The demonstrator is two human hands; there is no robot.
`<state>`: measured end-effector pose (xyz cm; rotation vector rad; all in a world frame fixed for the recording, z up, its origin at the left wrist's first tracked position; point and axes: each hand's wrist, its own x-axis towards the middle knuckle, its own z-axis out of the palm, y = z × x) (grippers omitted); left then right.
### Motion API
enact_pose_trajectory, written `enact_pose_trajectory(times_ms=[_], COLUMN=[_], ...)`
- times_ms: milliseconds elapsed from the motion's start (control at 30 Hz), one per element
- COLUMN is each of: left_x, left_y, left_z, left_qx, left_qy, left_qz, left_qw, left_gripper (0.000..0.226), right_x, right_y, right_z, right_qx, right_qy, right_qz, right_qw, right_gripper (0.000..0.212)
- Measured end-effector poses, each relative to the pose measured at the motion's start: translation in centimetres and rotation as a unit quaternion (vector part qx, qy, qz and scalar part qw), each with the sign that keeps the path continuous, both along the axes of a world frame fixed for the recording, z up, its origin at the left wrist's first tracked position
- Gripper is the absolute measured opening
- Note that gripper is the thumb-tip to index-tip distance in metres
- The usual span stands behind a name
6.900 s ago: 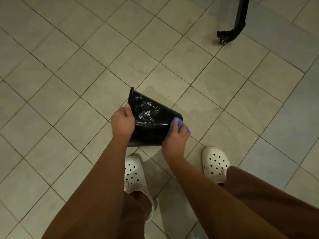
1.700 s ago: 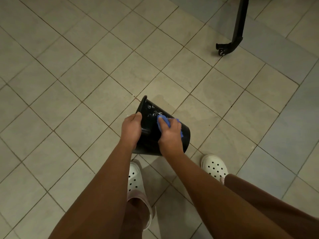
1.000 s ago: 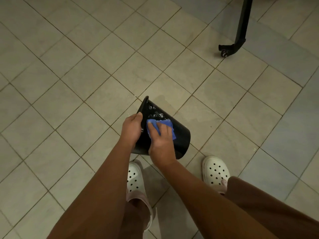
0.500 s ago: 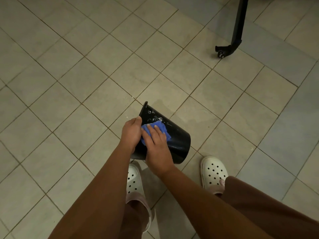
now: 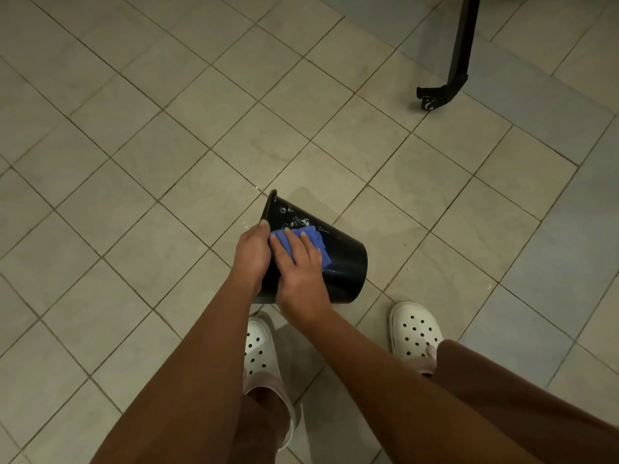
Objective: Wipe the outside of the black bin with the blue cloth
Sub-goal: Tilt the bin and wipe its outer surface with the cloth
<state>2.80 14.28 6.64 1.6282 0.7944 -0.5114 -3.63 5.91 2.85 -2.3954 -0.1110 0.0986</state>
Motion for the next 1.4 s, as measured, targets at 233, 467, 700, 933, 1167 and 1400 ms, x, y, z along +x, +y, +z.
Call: enact_pose_trajectory(times_ms=[233, 467, 700, 933, 1167, 1400], left_x=[-0.1, 0.0, -0.1, 0.6, 0.8, 0.9], left_y=[-0.5, 0.3, 0.4, 0.9, 0.3, -0.8], left_z=[0.1, 0.0, 0.4, 0.4, 0.3, 0.3], left_qx=[0.027, 0.047, 0.01, -0.041, -0.009, 0.04], left_qy=[-0.042, -0.05, -0.023, 0.116, 0.069, -0.017], left_qz=[0.015, -0.025, -0.073, -0.057, -0.008, -0.049], left_qw=[0.999, 0.997, 0.997, 0.991, 0.998, 0.998], left_gripper=[0.034, 0.037, 0.041, 0.067, 0.047, 0.036], right_x=[0.3, -1.1, 1.1, -1.6, 0.2, -2.5], right_y=[-2.0, -0.9, -4.5, -5.3, -6.9, -4.4], right_z=[-0.8, -1.1, -1.8, -2.7, -2.5, -2.7], right_qx=[-0.02, -0.012, -0.06, -0.003, -0.006, 0.058], right_qy=[0.042, -0.009, 0.033, 0.021, -0.01, 0.067], right_qz=[-0.094, 0.005, -0.028, 0.046, 0.002, -0.177], right_qw=[0.994, 1.0, 0.997, 0.999, 1.0, 0.98], right_gripper=[0.073, 0.074, 0.057, 0.052, 0.046, 0.05])
